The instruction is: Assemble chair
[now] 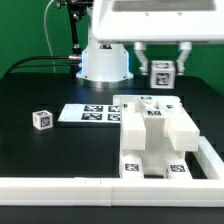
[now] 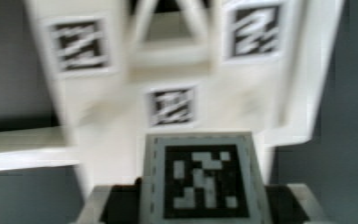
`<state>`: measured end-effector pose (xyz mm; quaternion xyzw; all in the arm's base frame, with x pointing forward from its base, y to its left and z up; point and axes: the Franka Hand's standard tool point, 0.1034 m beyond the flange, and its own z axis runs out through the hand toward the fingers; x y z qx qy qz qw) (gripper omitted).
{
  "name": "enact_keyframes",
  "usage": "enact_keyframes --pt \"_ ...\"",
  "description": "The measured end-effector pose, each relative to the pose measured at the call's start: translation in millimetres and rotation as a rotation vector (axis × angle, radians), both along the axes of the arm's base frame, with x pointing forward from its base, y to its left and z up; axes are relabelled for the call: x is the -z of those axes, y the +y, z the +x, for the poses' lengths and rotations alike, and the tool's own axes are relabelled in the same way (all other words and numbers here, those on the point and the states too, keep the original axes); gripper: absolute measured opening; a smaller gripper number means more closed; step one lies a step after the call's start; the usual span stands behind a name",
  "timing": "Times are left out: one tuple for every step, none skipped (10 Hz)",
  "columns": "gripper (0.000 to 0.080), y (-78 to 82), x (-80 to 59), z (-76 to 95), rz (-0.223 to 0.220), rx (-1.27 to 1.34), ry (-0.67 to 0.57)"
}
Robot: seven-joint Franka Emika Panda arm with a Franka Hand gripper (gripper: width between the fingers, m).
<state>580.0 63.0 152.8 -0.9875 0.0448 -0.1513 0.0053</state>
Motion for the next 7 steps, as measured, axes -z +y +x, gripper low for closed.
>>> enact_keyframes --pt "0.0282 -4.6 0.1 0.5 -0.001 0.009 0.000" --pt "0.0282 -1.1 1.1 -0.3 0.000 0.003 0.000" --pt "0.0282 5.2 1.1 1.0 -0.003 -0.014 -0.052" --pt "0.0282 6.7 4.5 2.3 -0.015 -0.040 -0.087" --pt "0.0282 1.3 6.1 8.6 -0.037 -0.072 -0.125" --pt "0.0282 2.7 7.8 11.8 -0.042 -0.079 -0.150" --pt "0.0282 4.8 10.2 12.9 -0.047 -0.091 -0.163"
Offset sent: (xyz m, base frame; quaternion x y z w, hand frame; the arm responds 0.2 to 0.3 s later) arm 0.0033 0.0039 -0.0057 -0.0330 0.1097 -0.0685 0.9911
